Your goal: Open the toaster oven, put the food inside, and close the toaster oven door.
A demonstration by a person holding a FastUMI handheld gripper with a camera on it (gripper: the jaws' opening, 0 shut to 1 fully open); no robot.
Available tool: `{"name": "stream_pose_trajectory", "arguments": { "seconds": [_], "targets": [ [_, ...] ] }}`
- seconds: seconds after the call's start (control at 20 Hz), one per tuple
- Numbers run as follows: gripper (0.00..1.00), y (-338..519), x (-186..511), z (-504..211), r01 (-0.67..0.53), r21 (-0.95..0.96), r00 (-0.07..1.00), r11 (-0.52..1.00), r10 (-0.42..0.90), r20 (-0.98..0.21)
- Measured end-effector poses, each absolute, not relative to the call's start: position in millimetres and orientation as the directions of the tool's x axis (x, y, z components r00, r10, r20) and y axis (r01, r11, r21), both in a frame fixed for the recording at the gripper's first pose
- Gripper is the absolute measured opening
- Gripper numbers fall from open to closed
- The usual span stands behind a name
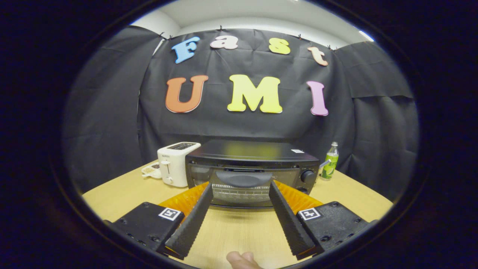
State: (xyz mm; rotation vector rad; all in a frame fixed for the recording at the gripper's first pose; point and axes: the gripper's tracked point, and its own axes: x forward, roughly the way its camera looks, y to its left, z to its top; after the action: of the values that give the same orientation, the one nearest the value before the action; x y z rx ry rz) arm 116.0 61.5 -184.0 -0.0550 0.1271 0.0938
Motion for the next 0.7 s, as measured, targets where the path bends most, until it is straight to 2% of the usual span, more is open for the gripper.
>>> {"name": "stream_pose_trajectory", "arguments": {
  "seconds": [0.45, 0.7],
  "targets": [
    [0.99, 23, 54, -108, -0.074, -0.014, 0.994, 0.997, 0.072, -0.087],
    [0.99, 10, 19, -55, -0.096, 0.031, 0.995, 0.995, 0.096, -0.019]
  ]
}}
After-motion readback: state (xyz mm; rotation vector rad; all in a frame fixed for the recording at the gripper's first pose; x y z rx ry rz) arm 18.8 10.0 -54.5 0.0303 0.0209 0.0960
